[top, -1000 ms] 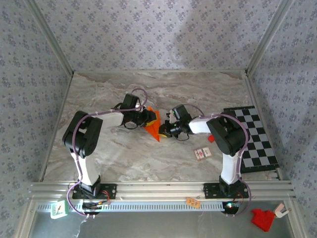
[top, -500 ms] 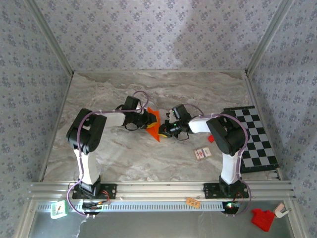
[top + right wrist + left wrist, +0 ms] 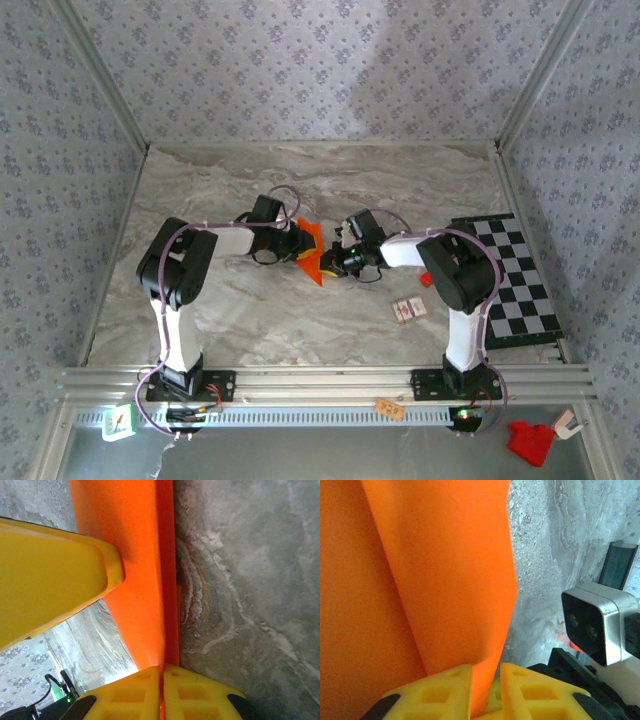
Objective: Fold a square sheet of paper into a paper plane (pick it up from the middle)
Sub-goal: Fourth fold the wing at the center of the table.
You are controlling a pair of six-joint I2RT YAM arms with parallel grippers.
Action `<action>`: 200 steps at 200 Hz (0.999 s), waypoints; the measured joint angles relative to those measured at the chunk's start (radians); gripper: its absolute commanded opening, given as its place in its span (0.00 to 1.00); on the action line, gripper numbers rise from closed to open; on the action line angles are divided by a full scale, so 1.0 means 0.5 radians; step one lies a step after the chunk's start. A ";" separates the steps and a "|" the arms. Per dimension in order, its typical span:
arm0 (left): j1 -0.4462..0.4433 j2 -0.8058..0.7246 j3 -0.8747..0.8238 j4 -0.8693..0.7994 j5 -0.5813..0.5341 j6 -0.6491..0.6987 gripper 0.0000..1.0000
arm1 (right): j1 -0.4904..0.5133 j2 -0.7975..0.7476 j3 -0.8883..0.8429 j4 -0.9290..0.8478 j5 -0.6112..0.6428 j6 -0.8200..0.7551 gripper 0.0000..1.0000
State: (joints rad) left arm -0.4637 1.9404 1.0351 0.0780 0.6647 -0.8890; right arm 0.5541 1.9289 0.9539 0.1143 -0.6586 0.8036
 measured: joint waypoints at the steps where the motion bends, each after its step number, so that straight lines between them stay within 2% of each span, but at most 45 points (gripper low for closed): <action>1: 0.000 0.000 0.000 -0.001 -0.001 -0.001 0.22 | 0.000 0.000 0.001 0.000 -0.002 0.000 0.12; 52: 0.000 0.000 0.000 -0.014 -0.050 -0.007 0.21 | -0.001 0.000 0.006 -0.006 -0.010 -0.007 0.15; 200: 0.008 0.003 0.000 -0.045 -0.085 -0.043 0.20 | -0.001 0.002 0.014 -0.037 0.002 -0.021 0.11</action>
State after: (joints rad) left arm -0.4599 1.9419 1.0351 0.0555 0.6220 -0.9108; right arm 0.5537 1.9301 0.9611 0.0956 -0.6579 0.7929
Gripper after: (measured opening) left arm 0.201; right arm 0.114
